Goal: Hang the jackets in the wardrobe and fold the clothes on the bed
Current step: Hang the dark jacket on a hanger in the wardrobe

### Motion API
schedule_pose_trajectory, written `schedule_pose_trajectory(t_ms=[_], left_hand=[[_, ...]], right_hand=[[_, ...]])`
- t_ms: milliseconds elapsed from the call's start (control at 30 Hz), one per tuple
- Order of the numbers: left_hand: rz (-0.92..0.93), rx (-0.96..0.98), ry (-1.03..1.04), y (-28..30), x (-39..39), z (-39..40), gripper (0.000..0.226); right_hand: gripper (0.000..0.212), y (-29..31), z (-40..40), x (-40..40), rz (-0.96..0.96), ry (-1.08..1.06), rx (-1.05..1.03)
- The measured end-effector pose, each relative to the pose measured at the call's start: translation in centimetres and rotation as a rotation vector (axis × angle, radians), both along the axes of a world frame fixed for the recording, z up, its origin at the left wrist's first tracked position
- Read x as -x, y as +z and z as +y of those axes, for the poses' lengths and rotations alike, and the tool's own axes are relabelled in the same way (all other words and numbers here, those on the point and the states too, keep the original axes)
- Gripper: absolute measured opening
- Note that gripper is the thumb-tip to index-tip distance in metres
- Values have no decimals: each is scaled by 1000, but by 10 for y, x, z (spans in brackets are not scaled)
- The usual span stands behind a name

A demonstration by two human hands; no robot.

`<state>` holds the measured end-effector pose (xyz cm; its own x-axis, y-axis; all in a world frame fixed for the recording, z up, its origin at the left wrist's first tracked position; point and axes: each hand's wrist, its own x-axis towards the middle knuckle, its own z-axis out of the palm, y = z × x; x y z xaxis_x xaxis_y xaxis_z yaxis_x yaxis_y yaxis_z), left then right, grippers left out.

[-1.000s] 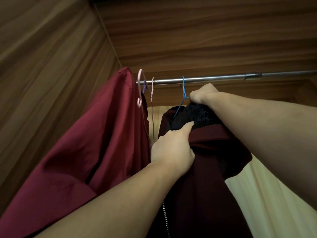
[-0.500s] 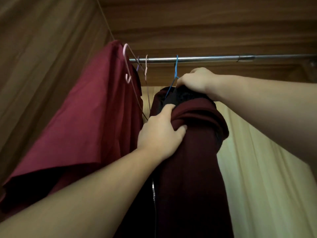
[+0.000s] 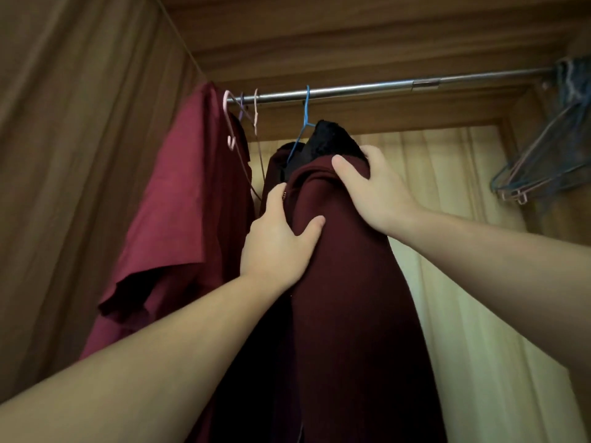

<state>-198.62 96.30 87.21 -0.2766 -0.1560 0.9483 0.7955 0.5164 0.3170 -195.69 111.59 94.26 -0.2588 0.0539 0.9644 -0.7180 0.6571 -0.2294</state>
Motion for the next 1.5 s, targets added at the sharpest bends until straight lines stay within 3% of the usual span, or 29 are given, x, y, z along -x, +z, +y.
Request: schedule_pose_trajectory(t_ms=[133,433,733,967,1267,1500], left_hand=[[-46,38,-63,-7,-23,-5,68],[-189,174,-275,-55,-69,-38,78],[-312,438,-314,-141,-117,-62,64],[-315,669,-268,-206,-178,-22,59],[-296,856,-405,-247,-294,33,63],[-165,1036,-535,-288,-379,91,54]], right_hand=[[37,-9,0,-33,-43,-49,-42],[81,-59,-32,-98,-186,-405,-3],[73,-162,-49,-172,-391,-498,141],[67,-232,-31,-271,-627,-874,-199],[70,-305,17,-428,-844,-994,-129],[67,-352,31,-558,-982,-1285,-37]])
